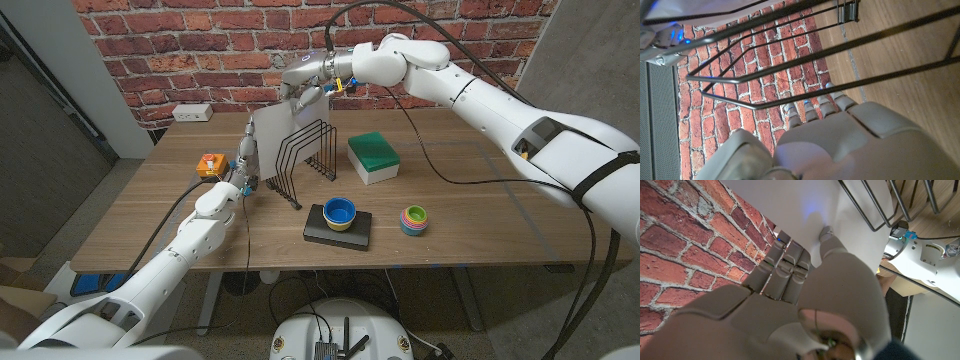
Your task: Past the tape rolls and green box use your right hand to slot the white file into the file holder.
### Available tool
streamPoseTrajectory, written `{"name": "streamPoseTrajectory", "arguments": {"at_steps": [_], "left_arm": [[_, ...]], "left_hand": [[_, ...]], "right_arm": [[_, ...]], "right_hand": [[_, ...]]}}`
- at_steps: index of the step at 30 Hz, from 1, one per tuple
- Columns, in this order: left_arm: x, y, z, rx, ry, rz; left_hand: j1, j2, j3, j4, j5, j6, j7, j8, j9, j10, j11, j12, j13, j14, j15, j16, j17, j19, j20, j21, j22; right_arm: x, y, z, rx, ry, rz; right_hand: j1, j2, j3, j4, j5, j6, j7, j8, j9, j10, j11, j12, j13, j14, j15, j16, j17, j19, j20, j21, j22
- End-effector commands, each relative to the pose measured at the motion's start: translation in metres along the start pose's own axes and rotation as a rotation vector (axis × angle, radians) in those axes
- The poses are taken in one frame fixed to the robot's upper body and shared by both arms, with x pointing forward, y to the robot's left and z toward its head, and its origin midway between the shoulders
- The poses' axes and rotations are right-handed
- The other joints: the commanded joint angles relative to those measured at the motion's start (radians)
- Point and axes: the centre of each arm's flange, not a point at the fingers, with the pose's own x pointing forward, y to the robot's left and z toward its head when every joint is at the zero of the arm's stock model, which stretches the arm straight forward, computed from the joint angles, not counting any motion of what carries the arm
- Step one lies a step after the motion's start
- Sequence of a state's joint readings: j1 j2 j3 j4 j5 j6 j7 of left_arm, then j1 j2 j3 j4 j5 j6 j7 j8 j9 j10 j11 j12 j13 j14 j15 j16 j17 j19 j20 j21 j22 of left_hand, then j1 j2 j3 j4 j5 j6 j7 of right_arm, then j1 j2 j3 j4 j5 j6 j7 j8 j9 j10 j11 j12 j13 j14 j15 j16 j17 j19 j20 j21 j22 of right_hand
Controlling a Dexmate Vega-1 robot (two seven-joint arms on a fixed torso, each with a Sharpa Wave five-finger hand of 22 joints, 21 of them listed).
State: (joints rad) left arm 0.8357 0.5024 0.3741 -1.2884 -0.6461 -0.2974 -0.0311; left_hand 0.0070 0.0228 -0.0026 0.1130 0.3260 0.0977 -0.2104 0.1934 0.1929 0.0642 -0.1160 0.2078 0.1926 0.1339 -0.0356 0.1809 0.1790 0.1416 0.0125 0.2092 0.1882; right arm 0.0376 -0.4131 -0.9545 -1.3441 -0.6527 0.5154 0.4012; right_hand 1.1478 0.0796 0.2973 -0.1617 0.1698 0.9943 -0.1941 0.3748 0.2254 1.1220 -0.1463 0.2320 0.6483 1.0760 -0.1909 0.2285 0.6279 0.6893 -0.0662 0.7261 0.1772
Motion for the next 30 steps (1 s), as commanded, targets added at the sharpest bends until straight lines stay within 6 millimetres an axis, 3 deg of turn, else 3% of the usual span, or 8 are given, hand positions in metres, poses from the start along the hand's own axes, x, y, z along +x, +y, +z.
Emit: {"name": "streamPoseTrajectory", "arguments": {"at_steps": [1, 30], "left_arm": [[0.0, 0.0, 0.0, 0.0, 0.0, 0.0], [0.0, 0.0, 0.0001, 0.0, 0.0, 0.0]], "left_hand": [[-0.001, 0.007, 0.0, 0.005, 0.006, -0.002, -0.009, 0.006, 0.005, -0.002, -0.006, 0.007, 0.005, 0.005, -0.004, 0.006, 0.002, 0.008, 0.0, 0.007, 0.005], [-0.001, 0.007, 0.0, 0.005, 0.006, -0.003, -0.009, 0.006, 0.005, -0.002, -0.006, 0.006, 0.005, 0.006, -0.005, 0.006, 0.002, 0.008, 0.001, 0.007, 0.005]], "right_arm": [[0.0048, 0.0032, 0.0048, -0.017, 0.003, 0.008], [0.0114, 0.0102, 0.0112, -0.004, 0.02, 0.031]], "right_hand": [[0.004, 0.008, 0.007, 0.003, 0.007, 0.005, -0.003, 0.006, 0.002, 0.07, -0.062, 0.007, 0.004, -0.001, -0.048, 0.001, 0.003, -0.005, -0.123, 0.008, 0.002], [-0.006, 0.002, 0.009, 0.002, 0.008, -0.013, 0.0, 0.0, 0.002, 0.062, -0.063, 0.002, -0.001, -0.006, -0.048, -0.001, 0.006, -0.005, -0.122, 0.004, 0.002]]}}
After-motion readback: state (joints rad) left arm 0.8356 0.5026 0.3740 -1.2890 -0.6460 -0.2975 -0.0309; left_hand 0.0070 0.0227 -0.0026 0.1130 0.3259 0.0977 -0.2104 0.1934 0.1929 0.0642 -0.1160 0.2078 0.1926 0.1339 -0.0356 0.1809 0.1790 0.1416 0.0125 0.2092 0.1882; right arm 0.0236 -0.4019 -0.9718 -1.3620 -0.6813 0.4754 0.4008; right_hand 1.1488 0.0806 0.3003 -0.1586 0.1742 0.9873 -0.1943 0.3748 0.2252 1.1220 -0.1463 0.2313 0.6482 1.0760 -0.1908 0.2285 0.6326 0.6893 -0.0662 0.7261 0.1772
